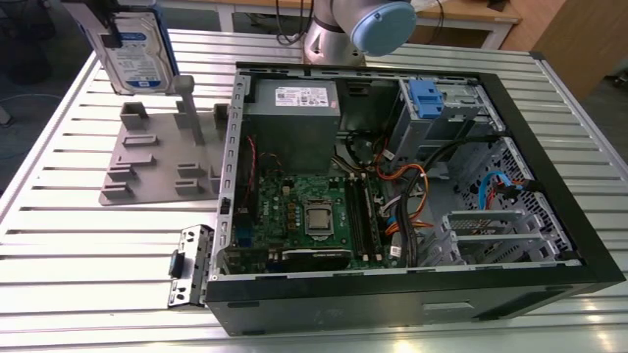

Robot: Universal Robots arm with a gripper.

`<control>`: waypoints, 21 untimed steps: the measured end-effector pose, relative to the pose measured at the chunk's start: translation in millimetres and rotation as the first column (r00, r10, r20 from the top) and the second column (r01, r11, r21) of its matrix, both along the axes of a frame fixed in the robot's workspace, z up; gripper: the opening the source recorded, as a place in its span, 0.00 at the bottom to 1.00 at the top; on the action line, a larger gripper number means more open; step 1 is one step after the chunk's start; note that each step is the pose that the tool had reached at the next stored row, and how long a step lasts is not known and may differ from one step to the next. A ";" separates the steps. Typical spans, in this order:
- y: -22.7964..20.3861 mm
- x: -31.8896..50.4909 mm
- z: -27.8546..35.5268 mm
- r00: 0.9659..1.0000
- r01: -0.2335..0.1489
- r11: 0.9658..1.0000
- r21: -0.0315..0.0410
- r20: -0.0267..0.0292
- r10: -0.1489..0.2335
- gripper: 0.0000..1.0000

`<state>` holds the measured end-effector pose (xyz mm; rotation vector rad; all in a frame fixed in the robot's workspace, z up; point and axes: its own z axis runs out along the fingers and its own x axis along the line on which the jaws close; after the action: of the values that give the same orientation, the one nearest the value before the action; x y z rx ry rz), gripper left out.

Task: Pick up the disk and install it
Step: 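Pick up the disk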

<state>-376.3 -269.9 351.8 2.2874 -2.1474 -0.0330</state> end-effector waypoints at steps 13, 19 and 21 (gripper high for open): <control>0.0 0.0 9.8 1.000 0.000 1.000 0.000 0.000 0.000 0.36; 0.0 0.0 13.7 1.000 0.000 1.000 0.000 0.000 0.000 0.36; 0.0 0.0 14.8 1.000 0.000 1.000 0.000 0.000 0.000 0.36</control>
<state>-376.3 -269.9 366.6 2.2874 -2.1475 -0.0330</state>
